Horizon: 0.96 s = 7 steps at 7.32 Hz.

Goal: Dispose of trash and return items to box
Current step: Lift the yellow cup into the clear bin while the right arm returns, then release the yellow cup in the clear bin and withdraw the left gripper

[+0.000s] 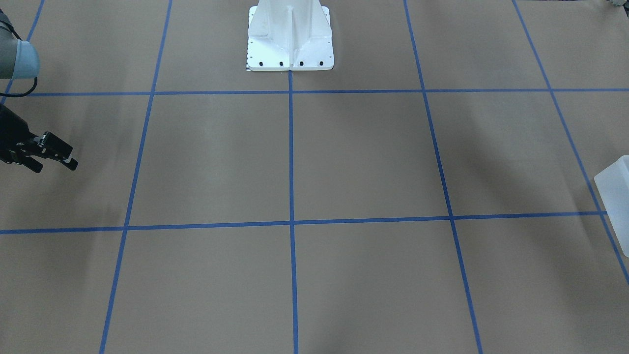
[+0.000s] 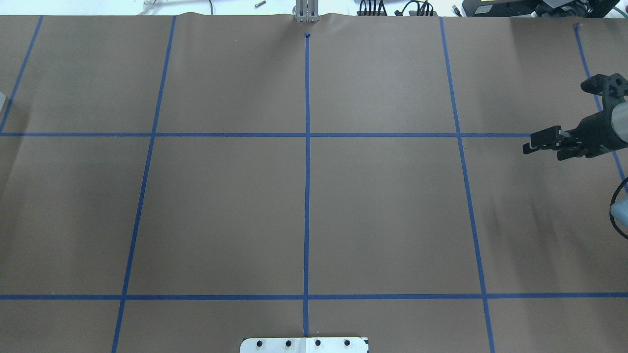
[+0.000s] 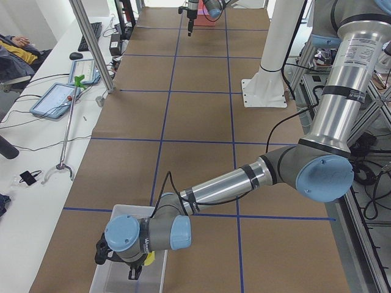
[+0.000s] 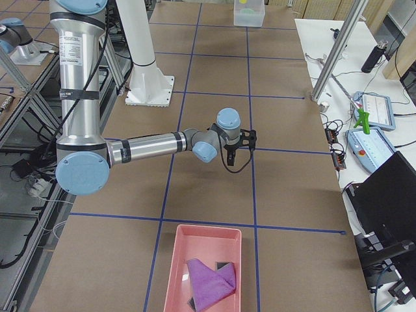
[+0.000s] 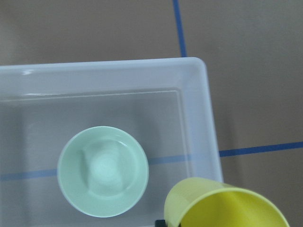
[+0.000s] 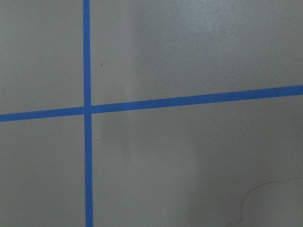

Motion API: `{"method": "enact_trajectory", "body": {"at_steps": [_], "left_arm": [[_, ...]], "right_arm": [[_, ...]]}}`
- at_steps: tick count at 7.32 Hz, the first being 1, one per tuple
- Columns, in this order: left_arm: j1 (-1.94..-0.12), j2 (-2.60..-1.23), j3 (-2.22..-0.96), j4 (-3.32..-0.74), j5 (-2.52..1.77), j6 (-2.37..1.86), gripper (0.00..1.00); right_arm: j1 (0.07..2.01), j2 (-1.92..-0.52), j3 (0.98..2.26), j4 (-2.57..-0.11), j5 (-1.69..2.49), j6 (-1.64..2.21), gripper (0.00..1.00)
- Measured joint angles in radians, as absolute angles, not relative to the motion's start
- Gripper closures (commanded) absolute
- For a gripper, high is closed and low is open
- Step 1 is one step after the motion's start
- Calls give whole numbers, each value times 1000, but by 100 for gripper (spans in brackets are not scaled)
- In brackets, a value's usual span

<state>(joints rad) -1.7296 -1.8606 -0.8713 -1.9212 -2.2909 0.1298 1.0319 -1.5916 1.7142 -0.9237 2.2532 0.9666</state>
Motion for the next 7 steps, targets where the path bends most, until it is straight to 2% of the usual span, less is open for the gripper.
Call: {"method": "enact_trajectory", "body": {"at_steps": [7], "left_arm": [[-1731, -1872, -705, -2157, -2276, -252, 100]], "right_arm": [[1024, -1591, 1718, -922, 2246, 968, 0]]}}
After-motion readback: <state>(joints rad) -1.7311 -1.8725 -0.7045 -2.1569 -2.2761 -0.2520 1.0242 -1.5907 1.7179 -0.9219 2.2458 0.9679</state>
